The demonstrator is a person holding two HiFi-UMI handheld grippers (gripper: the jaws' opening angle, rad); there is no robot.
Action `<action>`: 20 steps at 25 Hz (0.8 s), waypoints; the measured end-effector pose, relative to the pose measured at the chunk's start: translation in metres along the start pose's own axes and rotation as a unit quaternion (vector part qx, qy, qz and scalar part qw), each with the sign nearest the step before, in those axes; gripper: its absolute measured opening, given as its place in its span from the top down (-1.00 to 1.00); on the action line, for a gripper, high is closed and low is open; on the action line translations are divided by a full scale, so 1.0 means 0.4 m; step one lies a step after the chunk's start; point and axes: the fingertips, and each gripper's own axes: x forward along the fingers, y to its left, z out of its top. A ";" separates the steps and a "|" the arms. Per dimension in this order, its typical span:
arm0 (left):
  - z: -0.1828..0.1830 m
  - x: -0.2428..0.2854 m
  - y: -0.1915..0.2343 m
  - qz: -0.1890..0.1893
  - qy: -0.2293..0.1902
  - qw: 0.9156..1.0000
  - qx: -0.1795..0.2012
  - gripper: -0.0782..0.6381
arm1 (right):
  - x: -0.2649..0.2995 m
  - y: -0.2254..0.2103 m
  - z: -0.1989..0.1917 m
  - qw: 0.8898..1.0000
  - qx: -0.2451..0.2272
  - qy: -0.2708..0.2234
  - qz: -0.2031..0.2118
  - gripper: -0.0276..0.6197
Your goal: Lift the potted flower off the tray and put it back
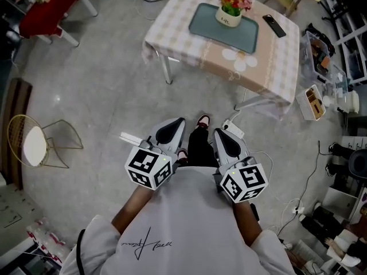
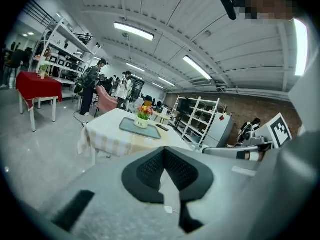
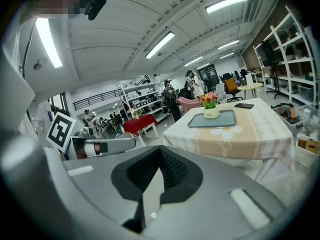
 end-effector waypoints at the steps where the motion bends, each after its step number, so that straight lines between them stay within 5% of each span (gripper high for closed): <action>1: 0.008 0.019 0.005 -0.001 0.003 1.000 0.003 0.77 | 0.012 -0.014 0.010 1.000 -0.003 0.001 -0.002 0.91; 8: 0.070 0.184 0.012 -0.048 0.014 0.999 0.004 0.77 | 0.100 -0.117 0.082 1.000 -0.002 0.014 0.007 0.91; 20: 0.175 0.444 0.038 -0.059 0.042 0.997 0.017 0.77 | 0.222 -0.335 0.212 1.000 0.017 0.019 -0.006 0.91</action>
